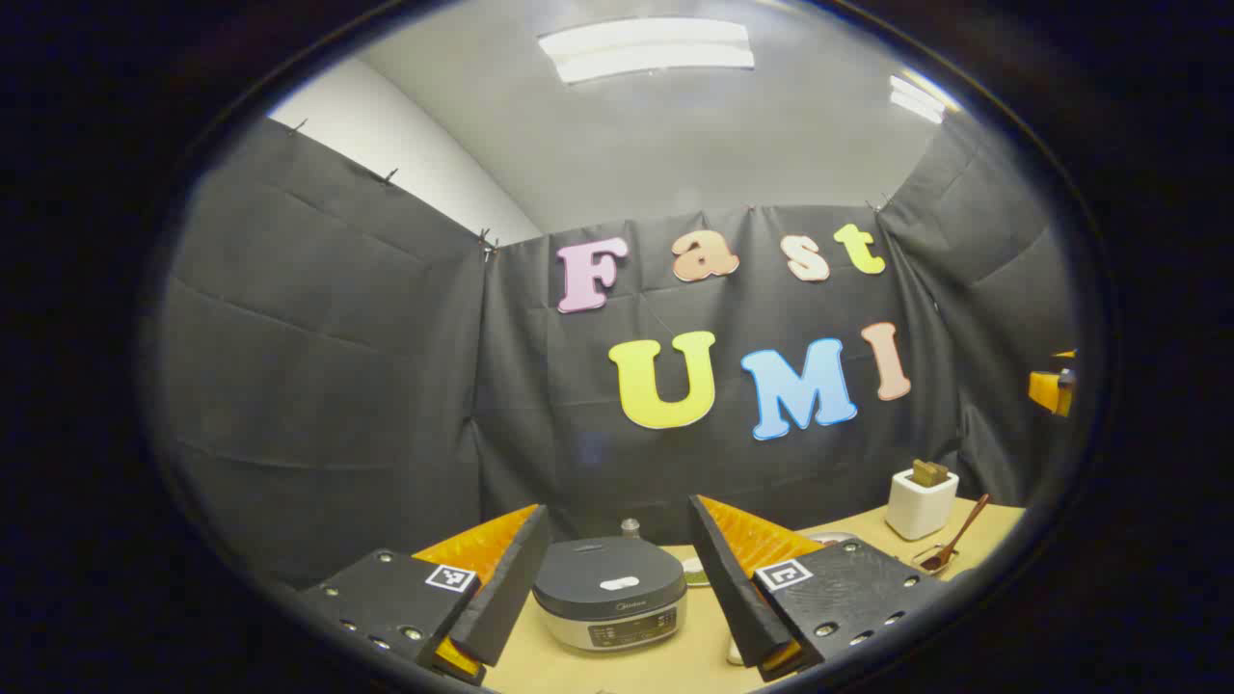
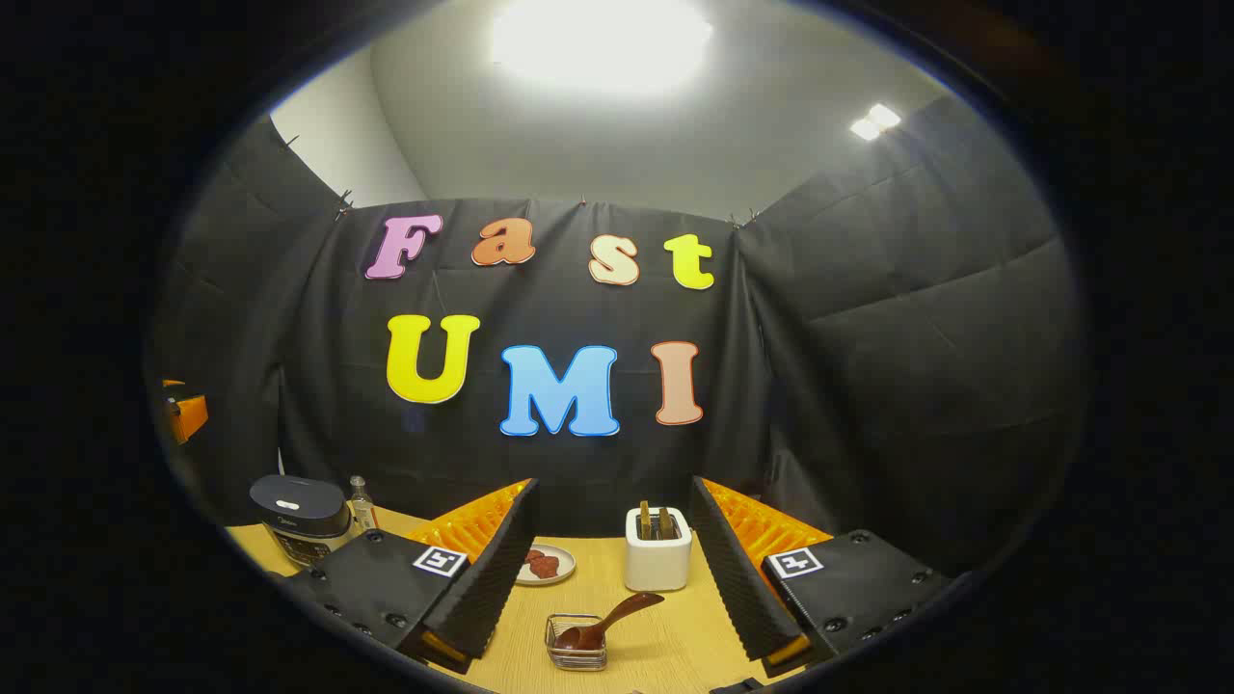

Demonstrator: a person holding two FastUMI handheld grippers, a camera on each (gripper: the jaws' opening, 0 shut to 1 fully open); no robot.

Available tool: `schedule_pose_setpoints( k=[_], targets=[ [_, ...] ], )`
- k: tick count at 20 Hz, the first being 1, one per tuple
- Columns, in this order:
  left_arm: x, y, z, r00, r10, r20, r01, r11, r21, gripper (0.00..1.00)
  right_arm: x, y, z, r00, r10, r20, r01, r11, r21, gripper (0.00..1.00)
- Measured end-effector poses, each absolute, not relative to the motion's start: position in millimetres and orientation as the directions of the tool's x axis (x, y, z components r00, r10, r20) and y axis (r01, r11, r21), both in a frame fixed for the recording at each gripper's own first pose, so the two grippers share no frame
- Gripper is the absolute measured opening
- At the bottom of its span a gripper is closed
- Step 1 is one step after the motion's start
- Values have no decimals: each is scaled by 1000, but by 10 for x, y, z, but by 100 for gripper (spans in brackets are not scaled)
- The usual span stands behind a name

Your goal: Close the left gripper, press the button to open the rice cooker; take a wooden spoon from the chopstick holder with the right hand, scoop a spoonful of rice and pour it into the rice cooker, then put the wooden spoon back into the chopstick holder.

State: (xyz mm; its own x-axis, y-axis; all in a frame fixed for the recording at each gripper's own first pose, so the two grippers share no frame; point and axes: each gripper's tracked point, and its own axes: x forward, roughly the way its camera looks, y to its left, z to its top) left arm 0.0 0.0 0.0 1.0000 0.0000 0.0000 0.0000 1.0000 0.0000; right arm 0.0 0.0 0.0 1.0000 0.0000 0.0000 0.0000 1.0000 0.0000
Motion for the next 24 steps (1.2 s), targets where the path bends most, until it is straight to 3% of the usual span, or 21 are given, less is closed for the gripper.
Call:
schedule_pose_setpoints(
  k=[24],
  targets=[
    [-23, -156, 21, 999, -38, 4, 38, 999, -1, 89, -56, -62, -19, 1000, 0, -4, 0, 1000, -27, 97]
  ],
)
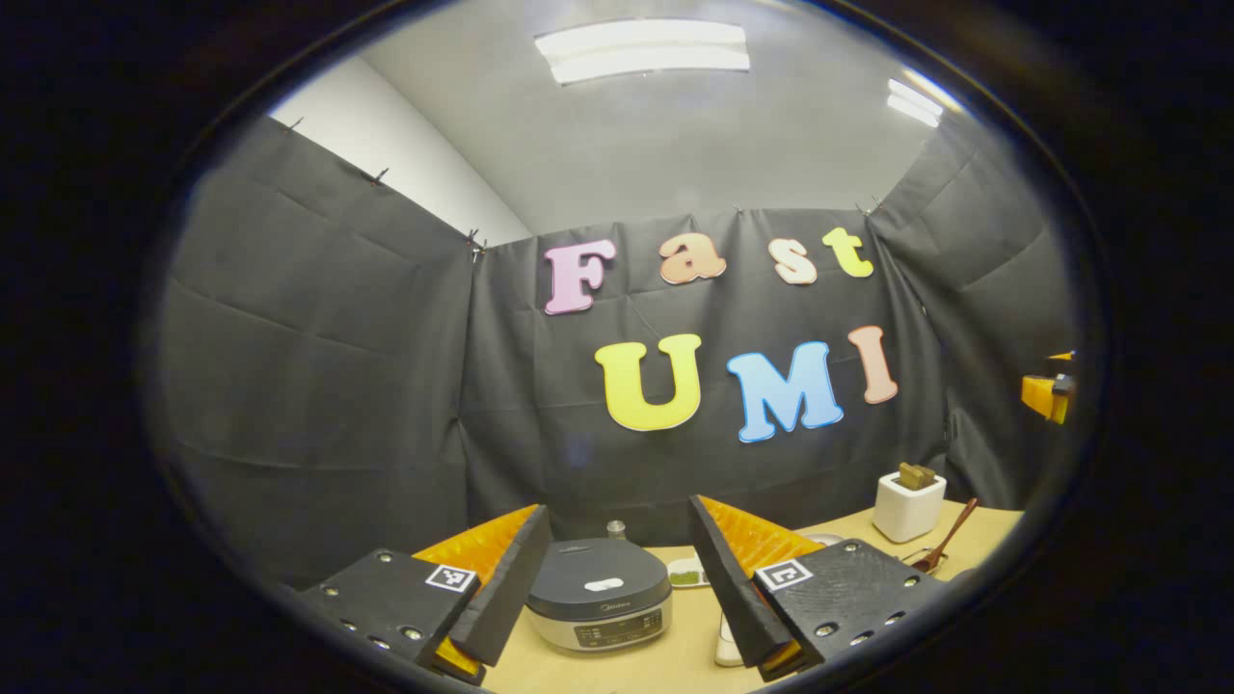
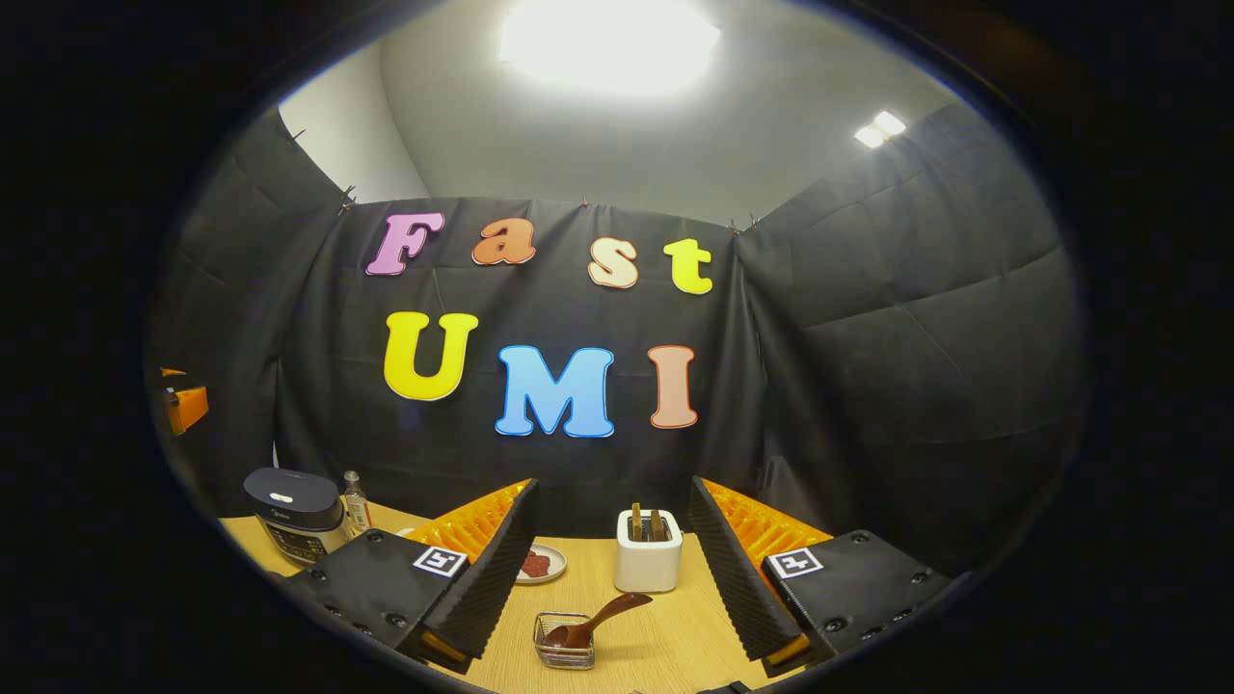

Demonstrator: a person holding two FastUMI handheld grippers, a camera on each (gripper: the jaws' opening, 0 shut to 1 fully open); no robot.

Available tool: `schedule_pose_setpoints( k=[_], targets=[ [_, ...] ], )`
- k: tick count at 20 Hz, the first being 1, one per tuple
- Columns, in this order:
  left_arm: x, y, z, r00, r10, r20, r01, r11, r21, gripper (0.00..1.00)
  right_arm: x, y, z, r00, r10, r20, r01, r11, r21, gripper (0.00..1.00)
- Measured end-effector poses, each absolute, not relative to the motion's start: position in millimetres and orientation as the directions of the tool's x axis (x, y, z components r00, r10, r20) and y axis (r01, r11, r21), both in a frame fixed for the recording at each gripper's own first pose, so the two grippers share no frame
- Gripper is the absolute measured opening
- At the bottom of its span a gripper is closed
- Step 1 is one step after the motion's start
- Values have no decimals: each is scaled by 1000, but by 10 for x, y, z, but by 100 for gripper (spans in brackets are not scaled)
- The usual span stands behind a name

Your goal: Close the left gripper, press the button to open the rice cooker; take a wooden spoon from the chopstick holder with the right hand, scoop a spoonful of rice and pour it into the rice cooker, then put the wooden spoon back into the chopstick holder.

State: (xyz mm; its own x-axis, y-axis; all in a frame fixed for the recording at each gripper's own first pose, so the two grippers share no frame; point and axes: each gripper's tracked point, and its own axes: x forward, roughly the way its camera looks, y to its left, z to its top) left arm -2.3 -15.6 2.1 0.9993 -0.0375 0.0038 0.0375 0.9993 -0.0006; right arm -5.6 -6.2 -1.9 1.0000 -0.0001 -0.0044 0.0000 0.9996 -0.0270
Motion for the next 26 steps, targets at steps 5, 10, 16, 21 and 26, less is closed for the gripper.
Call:
schedule_pose_setpoints(
  k=[5, 10, 16, 21, 26],
  targets=[
    [-31, -233, 52, 999, -46, 5, 46, 999, 8, 89, -49, -117, -65, 1000, 7, -15, -7, 1000, -25, 97],
    [-39, -318, 78, 999, -40, 6, 40, 999, -1, 89, -25, -215, -71, 1000, 24, -13, -24, 999, -31, 98],
    [-33, -531, 87, 998, -55, -13, 55, 998, 10, 72, 22, -367, -111, 998, 62, -14, -63, 998, -18, 98],
    [74, -512, 126, 998, -57, -6, 57, 998, 22, 26, 63, -439, -174, 996, 85, -17, -85, 996, -17, 97],
    [334, -265, 22, 1000, -4, -26, 5, 1000, 28, 1, 142, -386, -242, 997, 72, -31, -72, 997, -16, 97]
  ],
)
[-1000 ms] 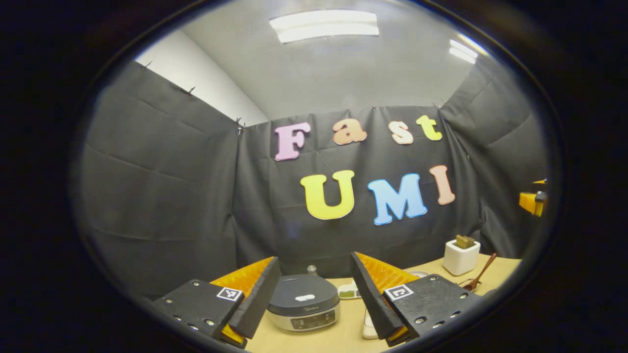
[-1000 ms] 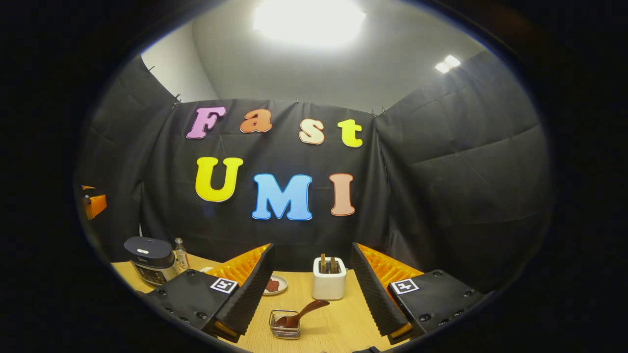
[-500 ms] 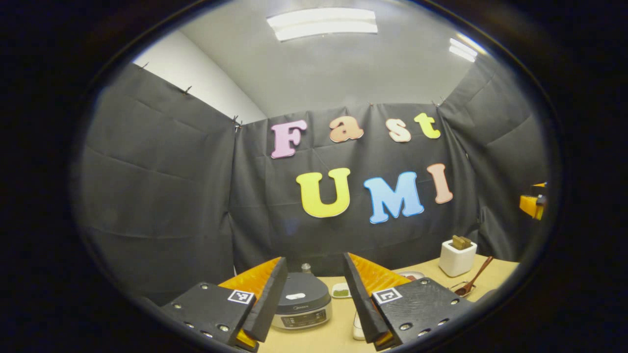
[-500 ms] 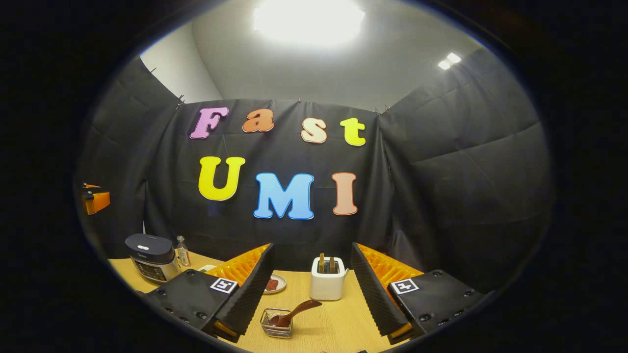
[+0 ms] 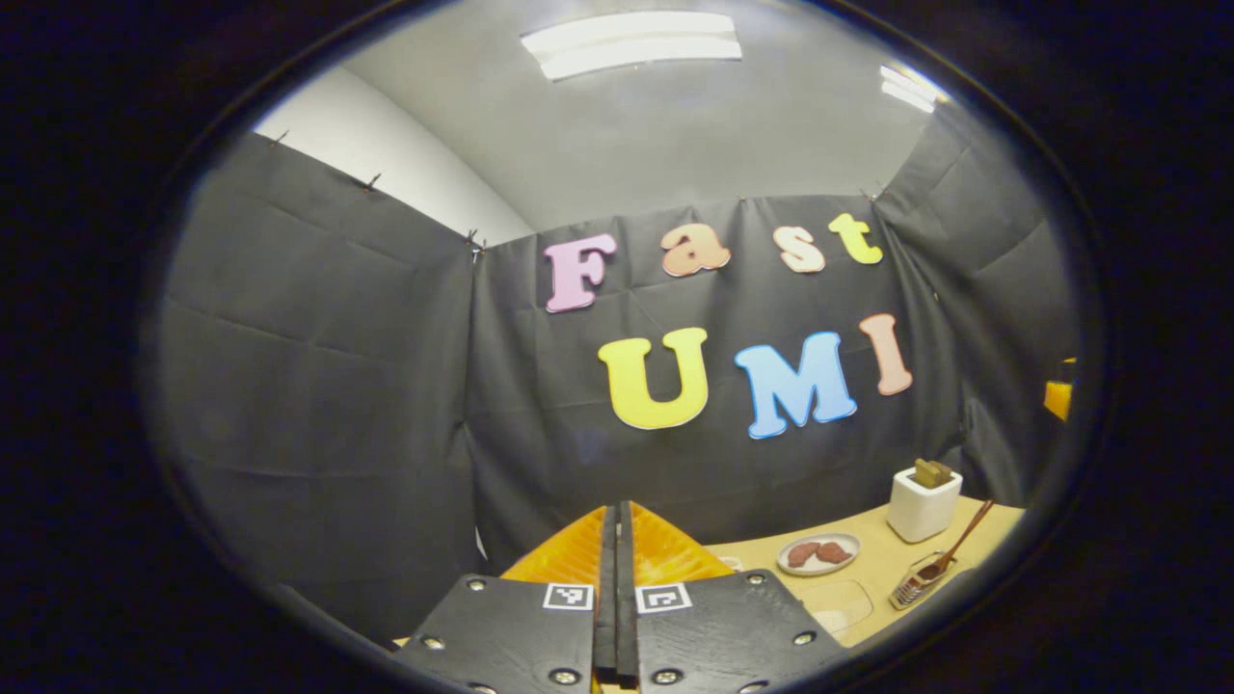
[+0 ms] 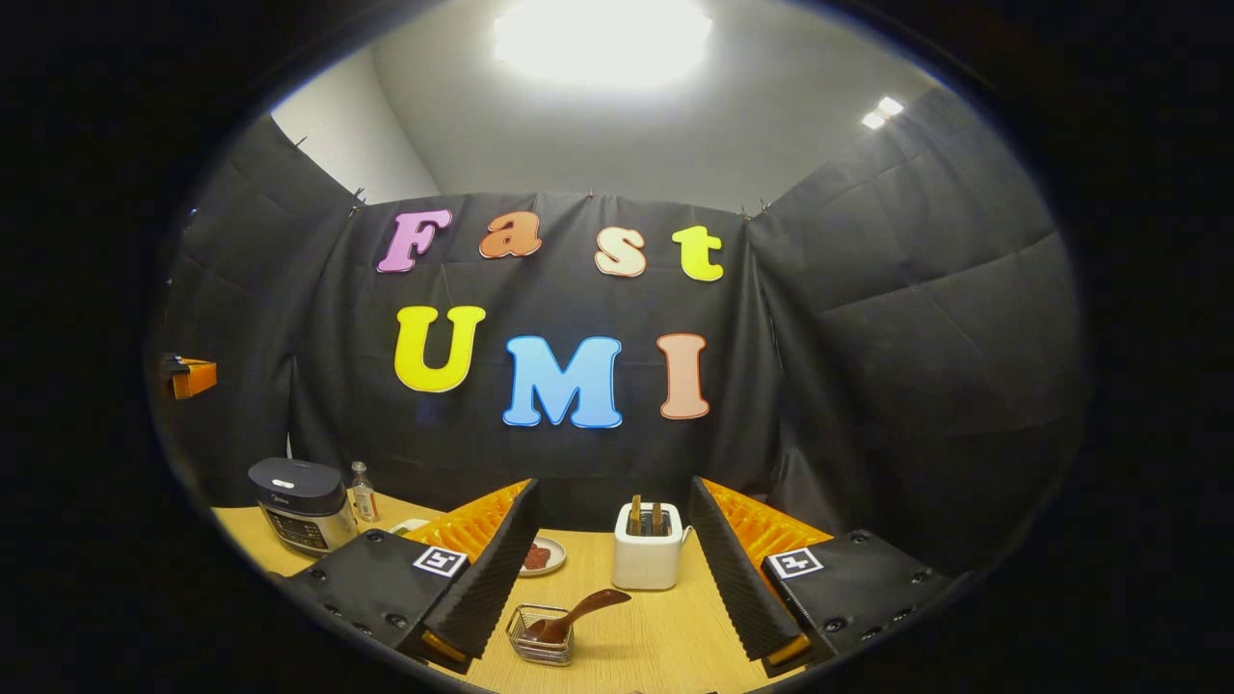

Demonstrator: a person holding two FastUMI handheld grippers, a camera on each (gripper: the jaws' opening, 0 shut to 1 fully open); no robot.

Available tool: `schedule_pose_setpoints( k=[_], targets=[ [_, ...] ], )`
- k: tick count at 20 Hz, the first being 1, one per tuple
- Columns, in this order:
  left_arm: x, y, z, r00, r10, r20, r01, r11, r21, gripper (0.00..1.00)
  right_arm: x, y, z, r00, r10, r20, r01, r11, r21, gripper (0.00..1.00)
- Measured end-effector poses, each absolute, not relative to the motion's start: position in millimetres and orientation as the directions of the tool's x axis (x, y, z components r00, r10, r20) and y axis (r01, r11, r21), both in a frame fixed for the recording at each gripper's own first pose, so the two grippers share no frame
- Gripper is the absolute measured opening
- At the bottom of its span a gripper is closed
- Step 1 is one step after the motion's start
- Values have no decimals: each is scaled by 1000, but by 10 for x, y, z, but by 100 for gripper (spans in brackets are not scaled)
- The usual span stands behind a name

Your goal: Close the left gripper, press the button to open the rice cooker; take a wooden spoon from the chopstick holder with the right hand, scoop a spoonful of rice and pour it into the rice cooker, then put the wooden spoon back into the chopstick holder.

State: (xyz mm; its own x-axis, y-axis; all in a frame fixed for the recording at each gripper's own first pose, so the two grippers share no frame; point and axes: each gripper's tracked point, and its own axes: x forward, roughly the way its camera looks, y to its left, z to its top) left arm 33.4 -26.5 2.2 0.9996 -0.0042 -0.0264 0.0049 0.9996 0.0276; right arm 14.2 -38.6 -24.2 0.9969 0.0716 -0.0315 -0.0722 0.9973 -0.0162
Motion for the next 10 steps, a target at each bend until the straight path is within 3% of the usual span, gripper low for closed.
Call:
schedule_pose_setpoints(
  k=[10],
  targets=[
    [1249, -87, -716, 990, -90, -109, 88, 996, -24, 1, 368, -109, -263, 999, -29, -44, 27, 999, -44, 97]
  ],
)
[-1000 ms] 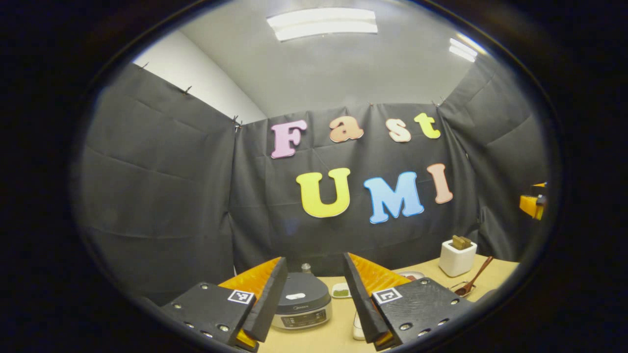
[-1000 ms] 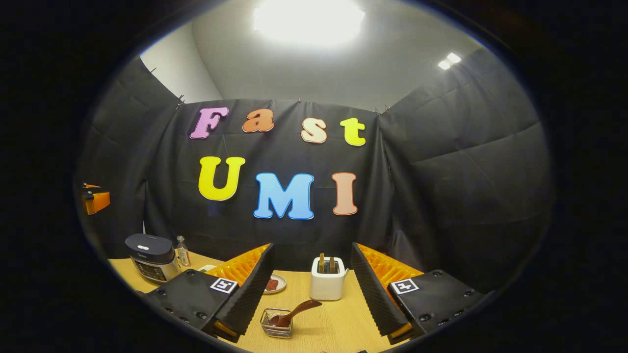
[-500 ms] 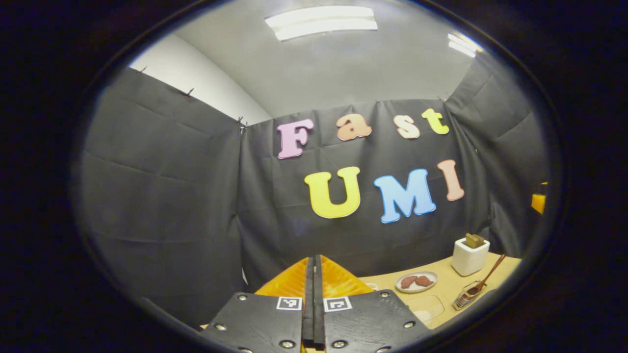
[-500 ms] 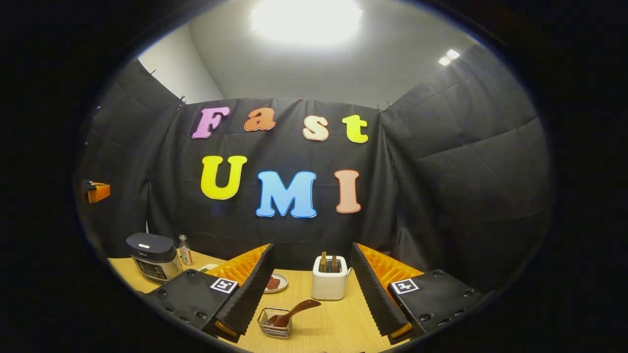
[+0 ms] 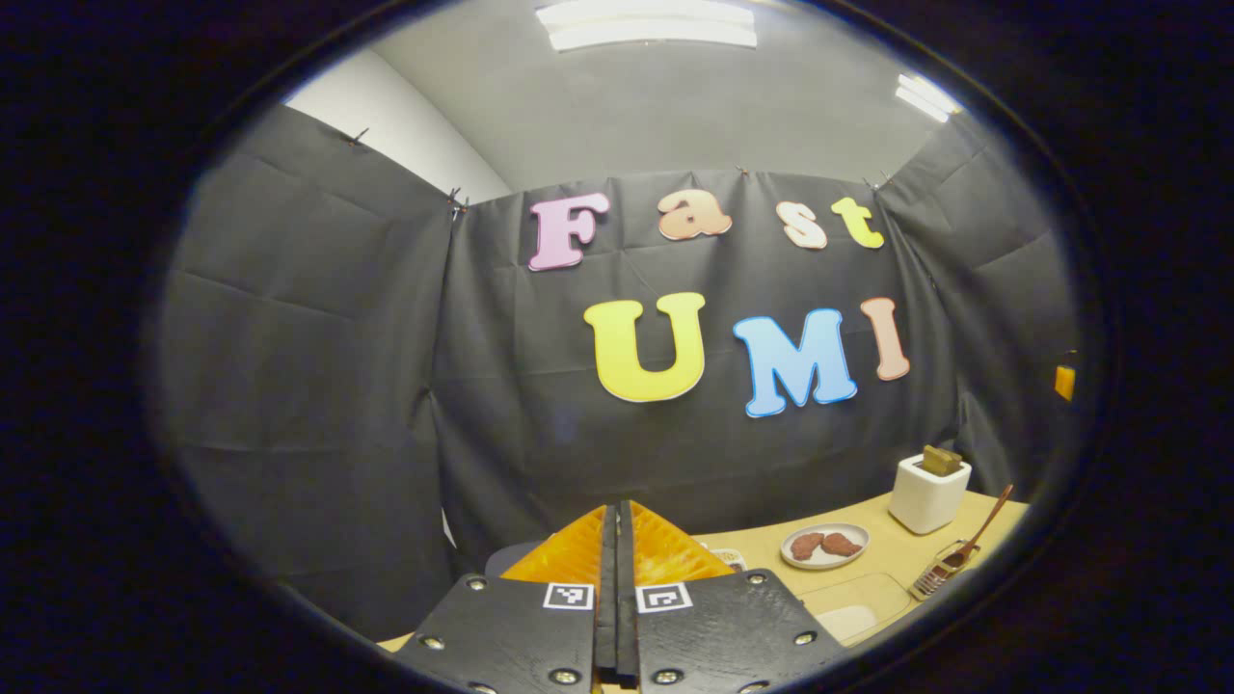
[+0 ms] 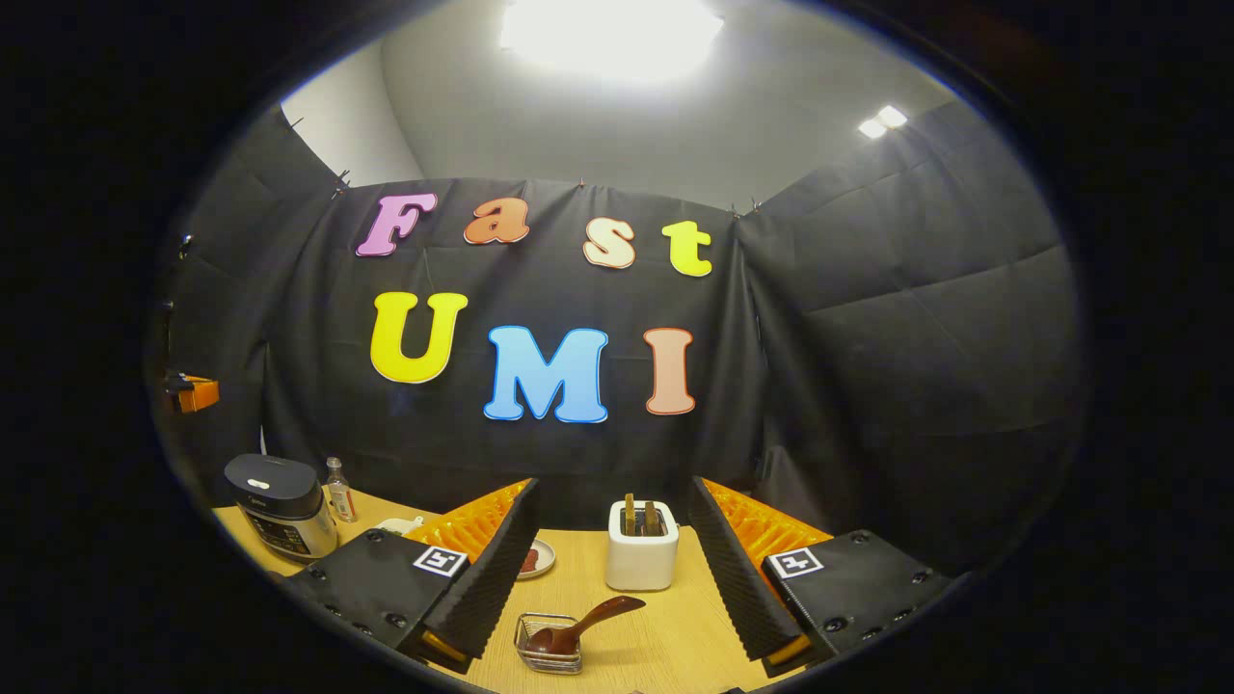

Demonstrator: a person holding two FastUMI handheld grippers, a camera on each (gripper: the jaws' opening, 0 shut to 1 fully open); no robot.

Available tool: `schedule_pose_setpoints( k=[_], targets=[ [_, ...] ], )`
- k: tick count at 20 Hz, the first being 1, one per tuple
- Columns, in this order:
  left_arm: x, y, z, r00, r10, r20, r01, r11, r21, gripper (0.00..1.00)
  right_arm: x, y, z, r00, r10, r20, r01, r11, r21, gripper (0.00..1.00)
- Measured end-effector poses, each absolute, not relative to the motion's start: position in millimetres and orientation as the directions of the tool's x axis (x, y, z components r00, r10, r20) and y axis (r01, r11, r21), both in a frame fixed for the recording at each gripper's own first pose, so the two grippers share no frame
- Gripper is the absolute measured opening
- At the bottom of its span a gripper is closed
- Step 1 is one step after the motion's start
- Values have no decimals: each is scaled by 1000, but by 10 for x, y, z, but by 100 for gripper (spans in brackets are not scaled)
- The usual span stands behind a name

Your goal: Close the left gripper, press the button to open the rice cooker; take a wooden spoon from the chopstick holder with the right hand, scoop a spoonful of rice and pour it into the rice cooker, then put the wooden spoon back into the chopstick holder.

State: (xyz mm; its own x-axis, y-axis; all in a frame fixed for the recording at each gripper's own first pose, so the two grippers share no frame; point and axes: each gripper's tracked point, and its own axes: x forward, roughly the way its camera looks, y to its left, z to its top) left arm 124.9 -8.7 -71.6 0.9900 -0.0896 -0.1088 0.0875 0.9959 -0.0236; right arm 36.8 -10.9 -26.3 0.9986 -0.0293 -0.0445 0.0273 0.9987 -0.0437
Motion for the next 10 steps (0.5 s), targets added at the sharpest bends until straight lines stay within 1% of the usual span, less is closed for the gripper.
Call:
schedule_pose_setpoints(
  k=[5, 10],
  targets=[
    [1553, -81, -1267, 973, -124, -193, 115, 992, -54, 0, 479, -4, -326, 995, -69, -68, 66, 996, -58, 98],
    [1668, -99, -1838, 947, -149, -285, 138, 989, -58, 2, 539, 105, -362, 992, -92, -86, 85, 993, -80, 98]
  ],
)
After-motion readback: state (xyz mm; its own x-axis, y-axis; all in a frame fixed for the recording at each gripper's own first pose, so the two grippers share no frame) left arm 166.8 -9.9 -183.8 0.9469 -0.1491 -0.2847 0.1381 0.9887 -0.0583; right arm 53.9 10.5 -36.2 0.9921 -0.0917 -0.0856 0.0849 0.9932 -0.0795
